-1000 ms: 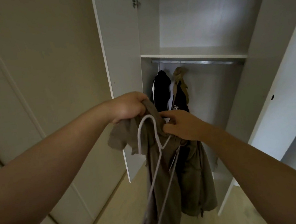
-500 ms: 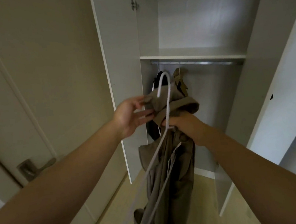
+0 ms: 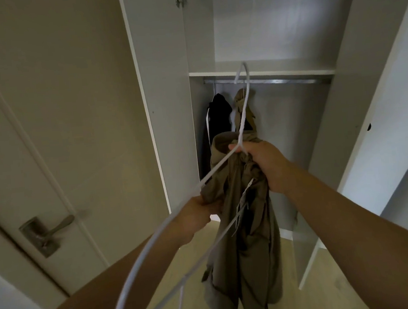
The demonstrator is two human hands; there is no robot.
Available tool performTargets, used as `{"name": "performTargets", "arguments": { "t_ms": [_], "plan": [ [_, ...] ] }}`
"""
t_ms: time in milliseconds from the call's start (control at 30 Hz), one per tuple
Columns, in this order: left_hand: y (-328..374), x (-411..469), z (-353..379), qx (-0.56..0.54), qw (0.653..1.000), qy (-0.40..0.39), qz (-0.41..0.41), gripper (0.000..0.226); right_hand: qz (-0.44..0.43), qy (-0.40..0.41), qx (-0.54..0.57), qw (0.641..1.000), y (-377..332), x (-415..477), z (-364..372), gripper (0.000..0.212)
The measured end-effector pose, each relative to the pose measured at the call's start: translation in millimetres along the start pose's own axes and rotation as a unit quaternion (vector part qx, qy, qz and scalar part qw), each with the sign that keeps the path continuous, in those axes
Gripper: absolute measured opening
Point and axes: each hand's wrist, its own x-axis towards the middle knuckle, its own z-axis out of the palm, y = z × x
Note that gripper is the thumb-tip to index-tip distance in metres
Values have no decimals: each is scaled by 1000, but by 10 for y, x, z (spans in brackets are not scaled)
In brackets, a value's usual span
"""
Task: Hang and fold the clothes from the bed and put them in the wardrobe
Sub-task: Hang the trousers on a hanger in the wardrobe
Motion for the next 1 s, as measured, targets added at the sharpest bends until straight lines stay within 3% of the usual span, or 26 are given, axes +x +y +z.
{"name": "performTargets", "arguments": {
  "t_ms": [67,200,267,367,533,667,767,867,1000],
  "plan": [
    [-7,35,-58,-16,1000,1,8,12,-7,-14,11,1000,9,11,-103,16],
    [123,4,-368,9,999,0,47,54,-31,-11,-41,999,13,-15,-390,16],
    [276,-35,-558,58,994,-71,63,64,-31,16,-110,993,20,-40,-488,10],
    [501,-73,-818,123,983,-130,40,70,-35,70,-196,977,23,-4,-620,32],
    [747,-149,-1040,71,997,-21,32,37,-92,193,-268,940,22,67,-857,69],
    [969,-195,-918,52,997,45,44,23,-127,271,-322,898,147,81,-836,65],
    [1049,-197,-696,40,995,95,18,35,-165,326,-365,856,231,106,-724,65],
    [1031,-163,-561,120,986,115,10,50,-188,366,-387,825,252,121,-597,64],
    [1012,-92,-518,103,983,148,34,51,-197,385,-388,814,209,128,-470,61]
  ]
}}
